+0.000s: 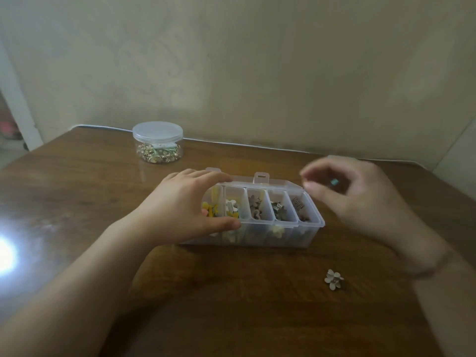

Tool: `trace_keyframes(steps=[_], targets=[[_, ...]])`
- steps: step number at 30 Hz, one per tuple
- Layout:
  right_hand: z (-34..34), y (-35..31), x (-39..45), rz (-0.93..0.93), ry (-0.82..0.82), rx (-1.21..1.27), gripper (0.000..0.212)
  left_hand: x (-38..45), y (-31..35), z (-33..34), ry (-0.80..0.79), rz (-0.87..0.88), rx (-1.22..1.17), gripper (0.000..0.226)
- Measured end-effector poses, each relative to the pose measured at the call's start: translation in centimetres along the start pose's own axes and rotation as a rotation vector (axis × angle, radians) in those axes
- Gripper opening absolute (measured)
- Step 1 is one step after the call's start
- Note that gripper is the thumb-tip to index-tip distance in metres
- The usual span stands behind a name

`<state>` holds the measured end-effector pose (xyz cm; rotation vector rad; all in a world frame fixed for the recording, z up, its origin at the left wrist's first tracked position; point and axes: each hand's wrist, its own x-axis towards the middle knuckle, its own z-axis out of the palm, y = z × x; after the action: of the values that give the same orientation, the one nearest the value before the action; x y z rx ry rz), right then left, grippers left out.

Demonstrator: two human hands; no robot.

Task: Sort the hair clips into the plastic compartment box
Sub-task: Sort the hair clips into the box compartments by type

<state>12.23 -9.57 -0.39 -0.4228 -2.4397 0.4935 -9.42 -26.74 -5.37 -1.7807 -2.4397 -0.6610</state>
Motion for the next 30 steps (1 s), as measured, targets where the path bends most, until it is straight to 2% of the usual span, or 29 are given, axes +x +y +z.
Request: trace_keyframes(steps=[2, 4, 6, 8, 10, 12, 14, 15, 18, 21, 23, 25, 27, 28, 30], targets=[[-1.1, 0.7, -3.2, -0.009, -0.089, -0.058, 0.018, 0.0, 0.0, 0.0, 0.007, 0.006, -0.004, 0.097], [-0.8, 1.7, -6.2, 0.003, -0.258, -0.147, 0.024, 0.0, 0.0, 0.1, 0.017, 0.008, -0.013, 0.096], [0.5, 2.6, -8.3, 0.008, -0.407, -0.191, 0.017, 0.0, -0.1, 0.2, 0.034, 0.006, -0.044, 0.093], [1.5, 3.2, -9.0, 0.007, -0.43, -0.175, 0.02, 0.1, -0.3, 0.3, 0.049, -0.005, -0.121, 0.087], [1.7, 3.0, -8.2, -0.012, -0.324, -0.158, 0.021, 0.1, -0.5, 0.4, 0.063, -0.025, -0.222, 0.079], [1.1, 1.8, -6.2, -0.043, -0.103, -0.045, 0.011, 0.3, -0.7, 0.5, 0.127, -0.07, -0.294, 0.072], [0.5, 0.2, -3.6, -0.036, 0.079, 0.106, 0.01, 0.6, -1.2, 0.4, 0.264, -0.204, -0.398, 0.059], [0.7, -0.5, -2.2, -0.03, 0.11, 0.168, 0.013, 0.7, -1.8, 0.3, 0.337, -0.305, -0.465, 0.05], [2.5, -1.9, 0.9, -0.061, 0.03, 0.23, 0.012, 0.9, -3.3, 0.1, 0.433, -0.56, -0.66, 0.047], [5.2, -1.0, 1.7, -0.051, -0.138, 0.07, 0.017, 1.1, -3.2, 0.2, 0.411, -0.672, -0.824, 0.048], [5.6, 0.4, 1.8, 0.014, -0.003, 0.068, 0.019, 1.3, -2.8, 0.3, 0.401, -0.704, -0.879, 0.047], [4.8, 1.9, 2.3, 0.112, 0.253, 0.198, 0.009, 1.4, -2.6, 0.0, 0.373, -0.756, -0.981, 0.044], [4.4, 3.8, 2.7, 0.287, 0.383, 0.36, 0.003, 1.3, -2.6, -0.3, 0.294, -0.806, -1.092, 0.049], [4.6, 4.8, 2.8, 0.407, 0.355, 0.421, 0.01, 1.3, -2.6, -0.2, 0.256, -0.813, -1.139, 0.052], [5.7, 6.0, 2.3, 0.618, 0.168, 0.549, 0.03, 1.3, -2.5, 0.0, 0.229, -0.779, -1.225, 0.048]])
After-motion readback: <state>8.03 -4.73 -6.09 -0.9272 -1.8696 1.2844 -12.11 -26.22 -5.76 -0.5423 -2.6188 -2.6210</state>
